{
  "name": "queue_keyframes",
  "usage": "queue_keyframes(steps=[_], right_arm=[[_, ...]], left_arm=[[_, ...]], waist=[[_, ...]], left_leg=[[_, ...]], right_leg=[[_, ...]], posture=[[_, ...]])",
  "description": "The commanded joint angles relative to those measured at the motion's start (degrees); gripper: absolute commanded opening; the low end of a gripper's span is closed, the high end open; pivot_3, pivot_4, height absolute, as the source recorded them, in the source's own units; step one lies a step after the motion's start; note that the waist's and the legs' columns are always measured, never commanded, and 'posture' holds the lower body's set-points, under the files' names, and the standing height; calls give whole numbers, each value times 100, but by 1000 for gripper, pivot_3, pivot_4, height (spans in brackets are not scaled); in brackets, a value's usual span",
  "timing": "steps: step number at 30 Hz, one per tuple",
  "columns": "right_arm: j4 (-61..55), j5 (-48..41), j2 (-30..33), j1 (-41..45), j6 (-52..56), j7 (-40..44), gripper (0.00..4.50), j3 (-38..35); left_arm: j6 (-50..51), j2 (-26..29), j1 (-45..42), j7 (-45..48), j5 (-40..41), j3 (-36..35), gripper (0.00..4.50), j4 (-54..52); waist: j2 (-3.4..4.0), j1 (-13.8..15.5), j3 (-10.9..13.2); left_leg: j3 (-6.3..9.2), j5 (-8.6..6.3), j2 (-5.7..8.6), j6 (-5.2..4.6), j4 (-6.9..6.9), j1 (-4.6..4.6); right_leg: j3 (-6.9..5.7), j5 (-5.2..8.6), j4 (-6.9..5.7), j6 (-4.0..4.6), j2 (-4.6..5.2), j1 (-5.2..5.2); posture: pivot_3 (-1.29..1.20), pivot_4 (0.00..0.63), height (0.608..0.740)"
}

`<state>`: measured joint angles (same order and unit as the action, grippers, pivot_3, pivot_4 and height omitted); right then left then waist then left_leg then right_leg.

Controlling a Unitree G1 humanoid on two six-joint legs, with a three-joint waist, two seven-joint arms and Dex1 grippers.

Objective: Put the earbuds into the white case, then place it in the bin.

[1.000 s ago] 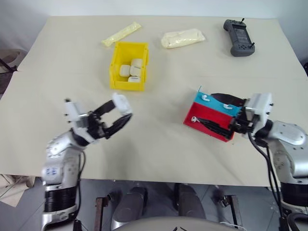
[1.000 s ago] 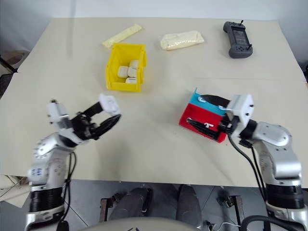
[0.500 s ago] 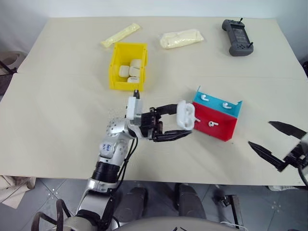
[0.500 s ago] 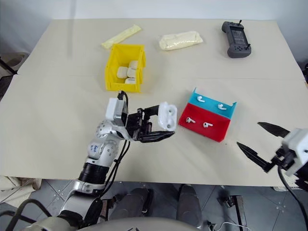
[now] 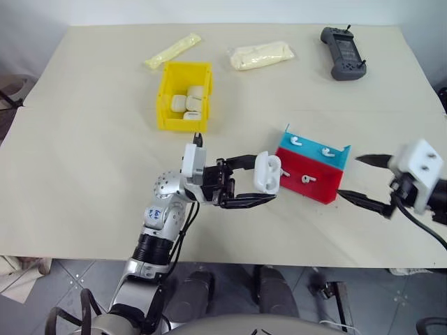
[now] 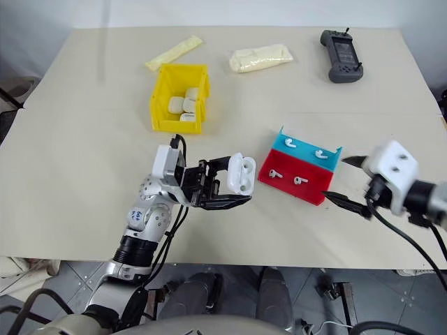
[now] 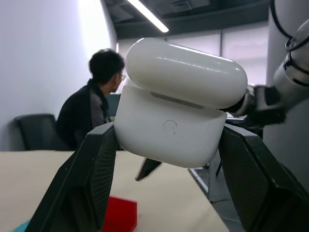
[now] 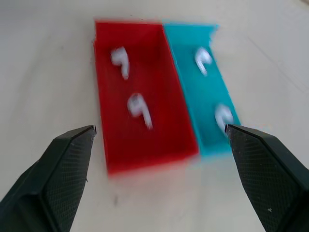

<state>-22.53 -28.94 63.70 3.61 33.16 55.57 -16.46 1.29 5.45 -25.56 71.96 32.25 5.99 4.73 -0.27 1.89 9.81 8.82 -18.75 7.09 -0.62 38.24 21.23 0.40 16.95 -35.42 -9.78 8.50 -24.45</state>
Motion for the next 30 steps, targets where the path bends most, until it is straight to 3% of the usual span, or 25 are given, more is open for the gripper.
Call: queue_keyframes(steps=[1,5,11,14,22,30], right_arm=[[-154,10,427,819,941,208,4500,962],[134,491,537,2074,1357,693,4500,2329],[975,1683,77,3246,973,970,4500,3715],[1242,2187,-11,3498,652,1115,3912,4049],[1465,2837,-204,3846,344,1499,1203,4279],[1634,3204,-400,3880,94,1749,1203,4297]], left_arm=[[81,54,56,-173,104,-69,2842,-268],[84,101,127,-230,75,-52,2842,-337],[84,96,163,-374,58,-35,2842,-432],[84,93,194,-449,54,-20,2842,-486],[86,57,322,-636,30,71,2842,-652],[63,63,300,-763,56,57,2842,-644]], waist=[[-4,48,2],[-6,97,3],[-6,86,3],[-6,76,3],[-5,65,3],[-5,58,3]], left_leg=[[3,0,2,0,1,3],[-7,-5,10,-9,7,9],[-9,-4,6,-7,6,12],[-13,-4,6,-7,4,12],[-13,-4,6,-6,4,13],[-13,-4,6,-6,4,13]], right_leg=[[-2,0,2,0,1,0],[4,-7,20,-6,6,1],[2,-10,23,-8,4,-2],[6,-10,20,-8,3,-8],[7,-10,18,-7,3,-10],[7,-10,18,-7,3,-10]], posture=[[0,150,740],[0,150,740],[0,150,740],[0,150,740],[0,150,740],[0,150,740]])
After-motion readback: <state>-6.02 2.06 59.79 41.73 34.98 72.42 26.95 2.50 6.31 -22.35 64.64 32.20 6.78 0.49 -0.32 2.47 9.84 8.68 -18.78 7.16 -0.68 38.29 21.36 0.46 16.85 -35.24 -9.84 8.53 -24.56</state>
